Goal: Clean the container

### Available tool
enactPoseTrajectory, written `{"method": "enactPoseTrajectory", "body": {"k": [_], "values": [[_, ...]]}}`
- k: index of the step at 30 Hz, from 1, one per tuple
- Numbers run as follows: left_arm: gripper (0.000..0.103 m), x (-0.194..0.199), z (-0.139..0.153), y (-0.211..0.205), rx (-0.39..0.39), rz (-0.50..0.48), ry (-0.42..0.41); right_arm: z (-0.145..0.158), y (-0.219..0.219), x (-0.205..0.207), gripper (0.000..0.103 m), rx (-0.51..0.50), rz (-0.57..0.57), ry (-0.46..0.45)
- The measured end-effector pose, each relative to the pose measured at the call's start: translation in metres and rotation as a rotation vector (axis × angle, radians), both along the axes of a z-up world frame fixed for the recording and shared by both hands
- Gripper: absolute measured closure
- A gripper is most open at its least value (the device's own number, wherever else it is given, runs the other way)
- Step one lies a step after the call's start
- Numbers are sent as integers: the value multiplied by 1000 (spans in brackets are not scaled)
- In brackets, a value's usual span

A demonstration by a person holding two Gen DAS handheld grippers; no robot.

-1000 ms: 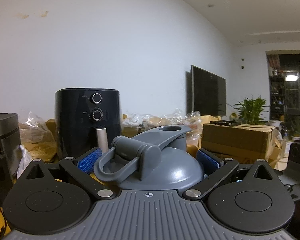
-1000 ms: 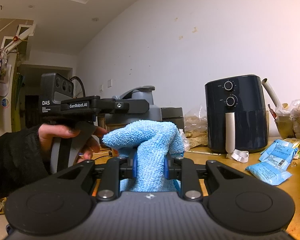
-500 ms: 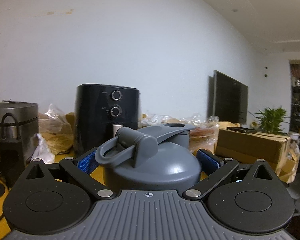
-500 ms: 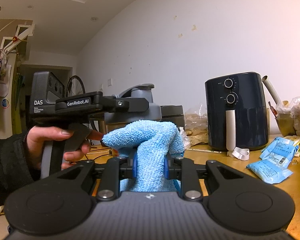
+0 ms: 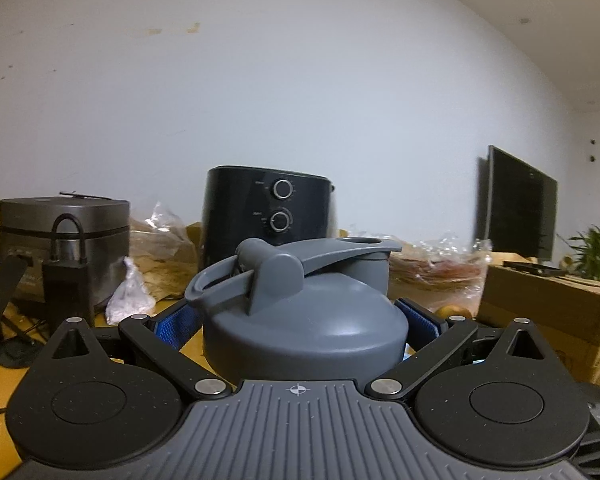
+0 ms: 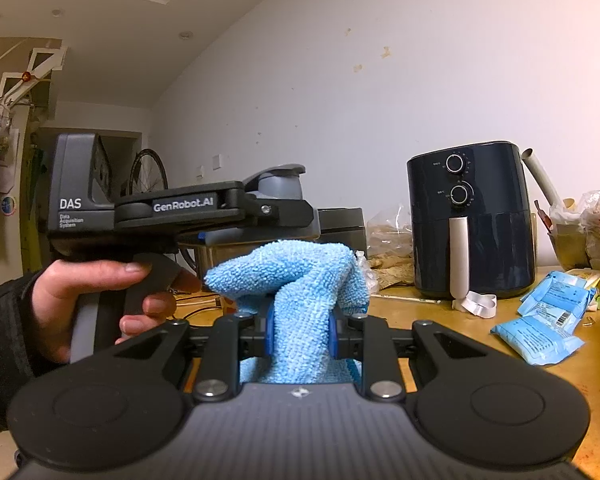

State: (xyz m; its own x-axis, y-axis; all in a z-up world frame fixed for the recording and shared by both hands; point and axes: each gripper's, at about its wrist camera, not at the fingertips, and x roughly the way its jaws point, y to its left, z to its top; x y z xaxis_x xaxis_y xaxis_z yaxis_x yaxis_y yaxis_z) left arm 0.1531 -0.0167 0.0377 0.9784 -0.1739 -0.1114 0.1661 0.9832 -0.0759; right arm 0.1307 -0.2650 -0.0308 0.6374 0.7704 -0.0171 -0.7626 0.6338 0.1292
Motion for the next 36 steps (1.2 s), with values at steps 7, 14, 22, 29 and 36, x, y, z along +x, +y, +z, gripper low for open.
{"method": "enactPoseTrajectory", "body": {"k": [7,14,22,29,36], "values": [[0,-1,0,-8,-2,69,-4,0,-1,0,80,7,-1,5],[0,-2,0,-16,-13,129,5,0,-1,0,80,6,-1,7],[0,-5,1,-25,-4,195,-3,-1,-1,0,80,7,-1,8],[0,-7,3,-35,9,254,-8,-1,-1,1,80,7,3,10],[0,-5,4,-43,12,295,-6,-1,-1,2,80,9,2,11]]}}
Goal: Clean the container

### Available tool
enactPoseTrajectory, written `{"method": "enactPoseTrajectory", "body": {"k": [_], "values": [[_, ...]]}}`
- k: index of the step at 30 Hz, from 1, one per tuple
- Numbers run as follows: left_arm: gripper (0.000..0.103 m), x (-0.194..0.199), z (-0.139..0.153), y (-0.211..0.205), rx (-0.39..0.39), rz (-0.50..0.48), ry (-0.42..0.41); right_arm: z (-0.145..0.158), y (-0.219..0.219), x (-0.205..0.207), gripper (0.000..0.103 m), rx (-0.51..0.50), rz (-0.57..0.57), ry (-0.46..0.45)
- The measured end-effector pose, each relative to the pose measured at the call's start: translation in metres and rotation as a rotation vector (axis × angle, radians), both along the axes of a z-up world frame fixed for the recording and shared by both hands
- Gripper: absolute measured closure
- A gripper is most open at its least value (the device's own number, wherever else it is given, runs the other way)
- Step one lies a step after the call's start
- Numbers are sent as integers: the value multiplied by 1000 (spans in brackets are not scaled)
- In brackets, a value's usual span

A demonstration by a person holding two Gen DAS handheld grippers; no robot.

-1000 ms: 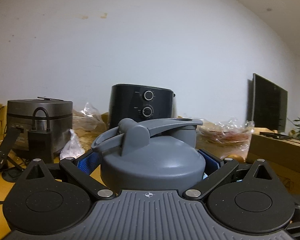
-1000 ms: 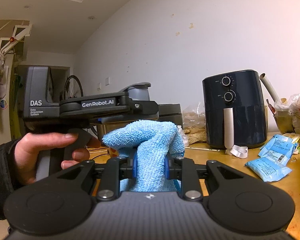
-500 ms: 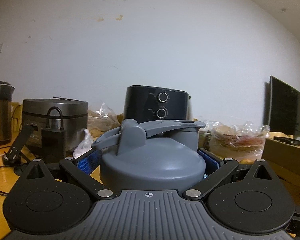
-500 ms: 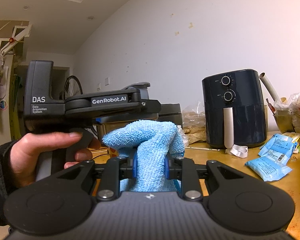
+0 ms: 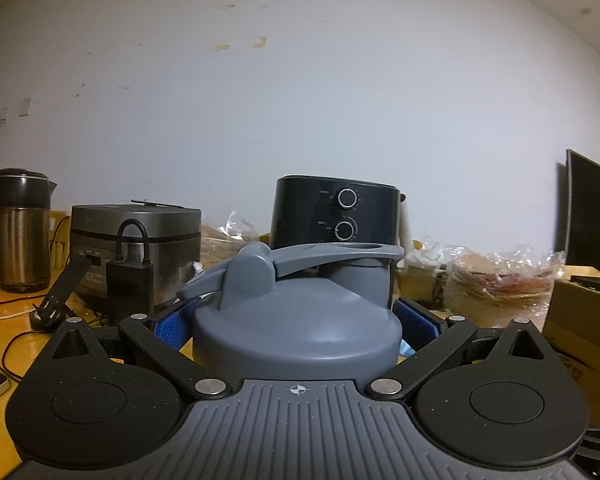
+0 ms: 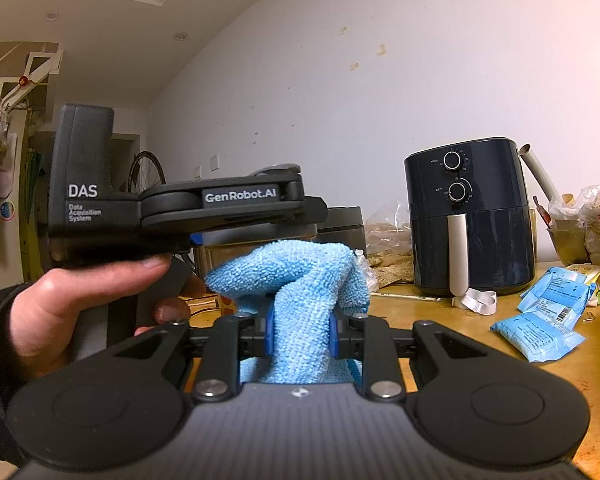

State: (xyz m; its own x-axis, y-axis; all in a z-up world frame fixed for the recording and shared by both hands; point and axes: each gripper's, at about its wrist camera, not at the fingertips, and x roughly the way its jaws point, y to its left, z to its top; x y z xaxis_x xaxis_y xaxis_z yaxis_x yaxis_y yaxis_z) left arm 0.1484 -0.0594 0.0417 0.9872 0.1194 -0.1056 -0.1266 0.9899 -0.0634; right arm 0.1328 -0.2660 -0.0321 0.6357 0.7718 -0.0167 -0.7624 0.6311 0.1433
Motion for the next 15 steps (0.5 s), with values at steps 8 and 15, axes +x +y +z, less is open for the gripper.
{"method": "enactPoseTrajectory", "body": {"k": [8,15], "values": [[6,1,3,-4,-10,66,8,0,0,0,80,1,0,-1],[7,2,3,-7,1,75,6,1,0,-2,80,5,-1,-4]]}}
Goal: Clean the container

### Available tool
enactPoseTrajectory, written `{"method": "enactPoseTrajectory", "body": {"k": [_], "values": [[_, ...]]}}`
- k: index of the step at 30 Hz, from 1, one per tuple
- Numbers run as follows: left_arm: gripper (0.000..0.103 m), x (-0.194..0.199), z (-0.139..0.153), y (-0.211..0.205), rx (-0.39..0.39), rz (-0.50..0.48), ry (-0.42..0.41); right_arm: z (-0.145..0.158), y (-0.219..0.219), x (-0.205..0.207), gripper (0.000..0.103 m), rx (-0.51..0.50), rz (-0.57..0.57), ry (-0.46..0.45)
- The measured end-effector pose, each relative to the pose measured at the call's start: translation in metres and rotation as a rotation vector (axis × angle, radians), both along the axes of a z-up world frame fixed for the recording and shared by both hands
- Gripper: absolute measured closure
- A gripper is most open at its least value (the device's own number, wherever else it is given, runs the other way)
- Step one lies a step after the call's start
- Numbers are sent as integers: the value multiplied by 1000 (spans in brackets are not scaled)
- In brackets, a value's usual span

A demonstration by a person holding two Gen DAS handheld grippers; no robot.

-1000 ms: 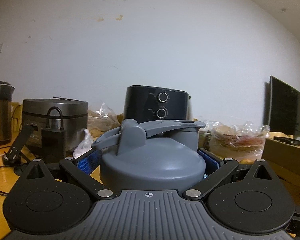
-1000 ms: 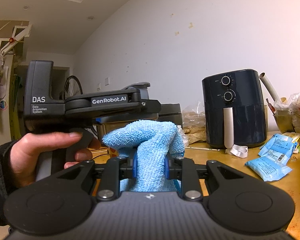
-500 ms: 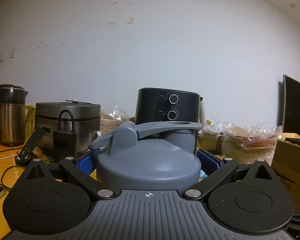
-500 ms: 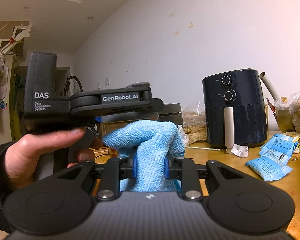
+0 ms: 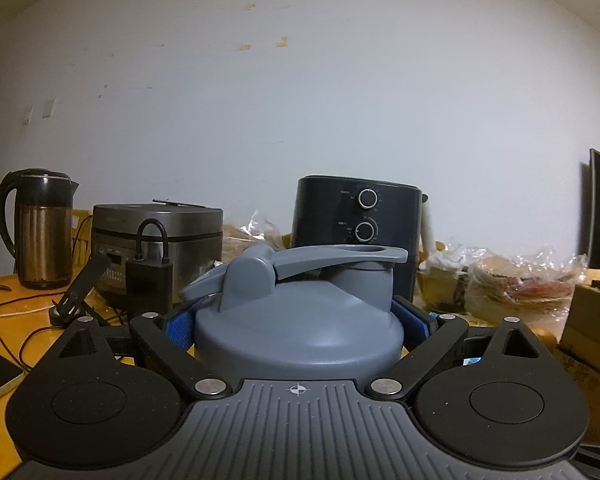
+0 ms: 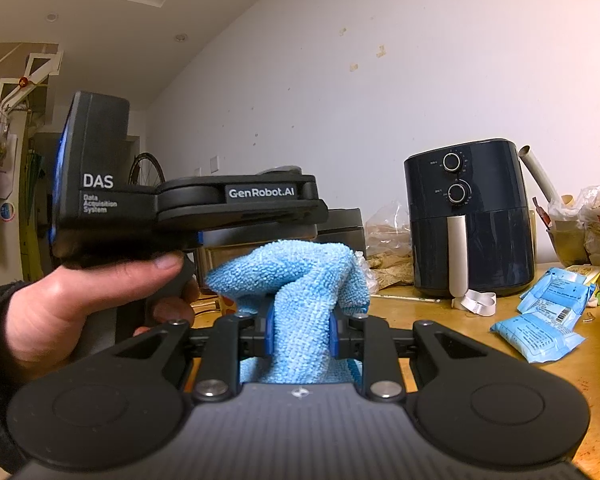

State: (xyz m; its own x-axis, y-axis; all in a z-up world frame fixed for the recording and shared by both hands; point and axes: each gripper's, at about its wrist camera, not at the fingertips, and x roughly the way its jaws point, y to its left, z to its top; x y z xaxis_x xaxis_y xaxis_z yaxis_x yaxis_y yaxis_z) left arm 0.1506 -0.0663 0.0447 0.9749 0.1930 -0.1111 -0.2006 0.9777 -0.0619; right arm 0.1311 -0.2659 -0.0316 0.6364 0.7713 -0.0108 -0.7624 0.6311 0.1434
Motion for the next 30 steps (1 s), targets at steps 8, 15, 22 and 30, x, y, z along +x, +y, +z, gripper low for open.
{"method": "enactPoseTrajectory", "body": {"k": [8,15,22,30], "values": [[7,-2,-1,6,9,-54,-4,1,0,-1,80,2,2,0],[7,-3,-3,12,13,-122,-8,2,-1,1,80,4,2,-1],[7,-2,-4,21,13,-202,-4,2,-1,0,79,6,3,-6],[7,0,-7,35,5,-351,-8,2,-1,0,79,9,4,-9]]}}
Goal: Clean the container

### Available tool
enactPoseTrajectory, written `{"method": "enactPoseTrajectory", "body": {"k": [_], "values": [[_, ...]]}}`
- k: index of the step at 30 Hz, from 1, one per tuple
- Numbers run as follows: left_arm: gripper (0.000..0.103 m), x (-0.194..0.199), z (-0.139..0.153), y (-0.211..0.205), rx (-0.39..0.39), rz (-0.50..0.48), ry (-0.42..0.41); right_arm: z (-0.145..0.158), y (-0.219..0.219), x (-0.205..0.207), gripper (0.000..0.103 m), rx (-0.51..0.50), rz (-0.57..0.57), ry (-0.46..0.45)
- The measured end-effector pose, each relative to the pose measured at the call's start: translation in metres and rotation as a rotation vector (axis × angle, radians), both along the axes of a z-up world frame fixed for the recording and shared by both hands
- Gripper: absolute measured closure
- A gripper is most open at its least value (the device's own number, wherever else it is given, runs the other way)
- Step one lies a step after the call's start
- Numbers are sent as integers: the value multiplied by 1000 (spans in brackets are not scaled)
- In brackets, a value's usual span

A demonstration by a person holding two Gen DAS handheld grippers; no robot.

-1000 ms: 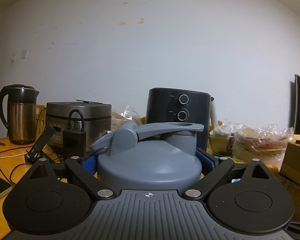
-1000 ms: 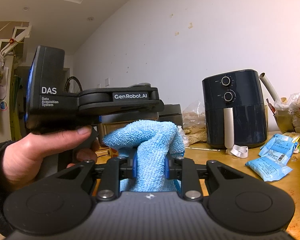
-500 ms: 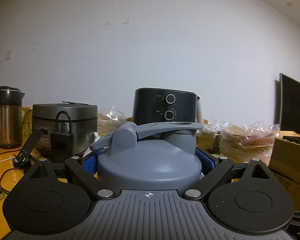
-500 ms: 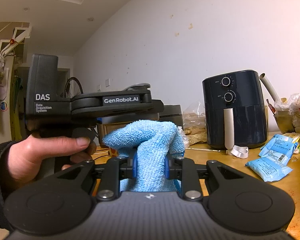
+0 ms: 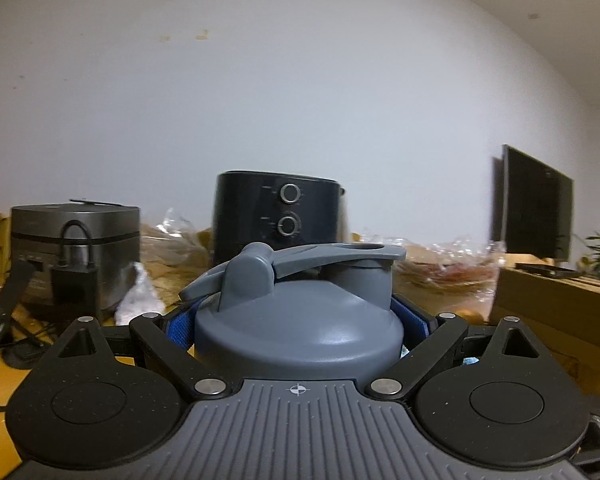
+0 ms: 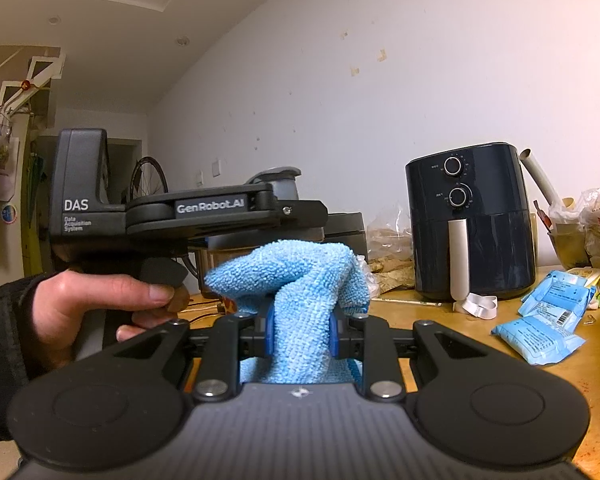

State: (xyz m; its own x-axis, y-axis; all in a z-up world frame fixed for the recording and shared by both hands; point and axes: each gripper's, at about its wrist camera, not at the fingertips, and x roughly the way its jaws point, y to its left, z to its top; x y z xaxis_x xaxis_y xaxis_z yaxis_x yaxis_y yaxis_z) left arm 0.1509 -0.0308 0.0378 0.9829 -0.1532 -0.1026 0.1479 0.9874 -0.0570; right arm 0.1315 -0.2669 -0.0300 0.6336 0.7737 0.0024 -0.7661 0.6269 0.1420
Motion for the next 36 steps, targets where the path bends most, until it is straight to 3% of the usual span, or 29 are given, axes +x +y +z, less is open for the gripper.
{"method": "enactPoseTrajectory", "body": {"k": [24,36], "values": [[7,9,-5,29,-14,-266,-1,0,0,-4,79,5,2,-5],[7,13,-6,35,-11,-339,2,1,-1,-2,79,9,8,-7]]}}
